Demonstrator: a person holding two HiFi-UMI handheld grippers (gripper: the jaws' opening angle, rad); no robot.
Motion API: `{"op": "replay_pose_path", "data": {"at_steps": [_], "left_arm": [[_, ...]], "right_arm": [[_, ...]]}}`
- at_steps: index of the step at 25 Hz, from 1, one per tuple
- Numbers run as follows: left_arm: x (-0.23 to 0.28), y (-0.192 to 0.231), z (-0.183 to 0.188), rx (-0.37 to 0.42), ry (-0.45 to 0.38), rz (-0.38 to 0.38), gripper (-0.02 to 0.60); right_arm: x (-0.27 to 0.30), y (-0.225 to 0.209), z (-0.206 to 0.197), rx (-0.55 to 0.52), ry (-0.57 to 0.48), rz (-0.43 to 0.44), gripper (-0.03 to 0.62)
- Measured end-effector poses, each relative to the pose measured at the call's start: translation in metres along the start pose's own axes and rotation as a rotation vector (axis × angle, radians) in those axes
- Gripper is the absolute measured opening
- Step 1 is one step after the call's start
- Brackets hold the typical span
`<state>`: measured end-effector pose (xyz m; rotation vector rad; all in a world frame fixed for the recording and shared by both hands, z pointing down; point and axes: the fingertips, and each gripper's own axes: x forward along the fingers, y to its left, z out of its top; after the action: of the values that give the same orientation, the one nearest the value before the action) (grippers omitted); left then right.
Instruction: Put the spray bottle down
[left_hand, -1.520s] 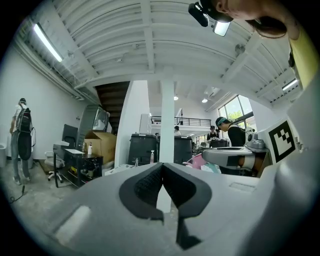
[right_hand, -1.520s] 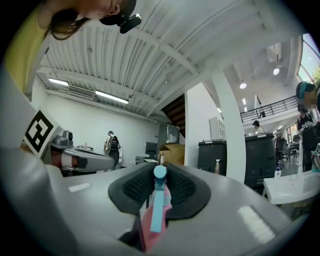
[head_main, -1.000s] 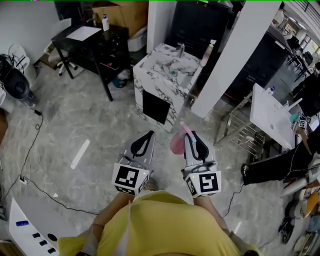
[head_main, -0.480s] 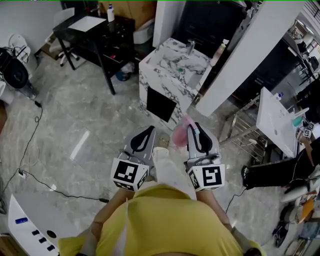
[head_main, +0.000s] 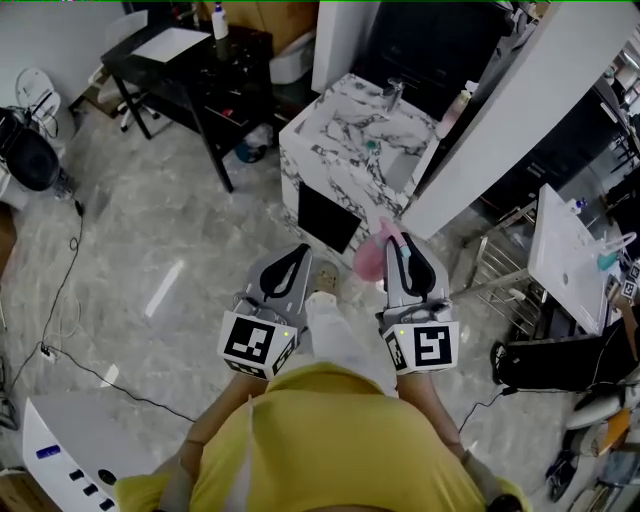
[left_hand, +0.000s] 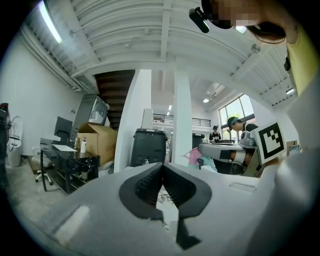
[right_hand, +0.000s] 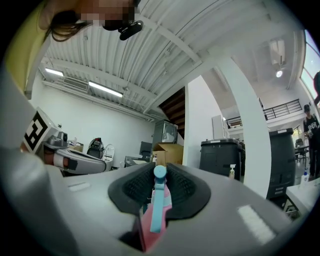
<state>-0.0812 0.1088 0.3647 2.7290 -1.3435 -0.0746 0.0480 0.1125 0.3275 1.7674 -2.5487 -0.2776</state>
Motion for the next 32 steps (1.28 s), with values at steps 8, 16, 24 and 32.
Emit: {"op": "replay_pose_path", "data": {"at_steps": [8,16,24,32], "left_arm": [[0.134,0.064,0.006,0.003,0.002,-0.028,0.0],[0.273,0.141,0.022,-0.011,0.013,-0.023,0.0],[0.368,0.182,0.022,-0.021,0.045,-0.028,0.0],[0.41,0.19,0.012,-0.027,0.066,-0.059,0.0]], "right_arm": [[0.121,-0.067,-0.03,0.004,0.014,-0.003,0.067],[0.269,-0.141,-0.047,-0.005,0.029,0.042,0.067],[0.357,-0.195,-0.063,0.011,0.034,0.047,0.067],[0.39,-0.217,-0.08,0.005,0.037,0.025,0.067]]}}
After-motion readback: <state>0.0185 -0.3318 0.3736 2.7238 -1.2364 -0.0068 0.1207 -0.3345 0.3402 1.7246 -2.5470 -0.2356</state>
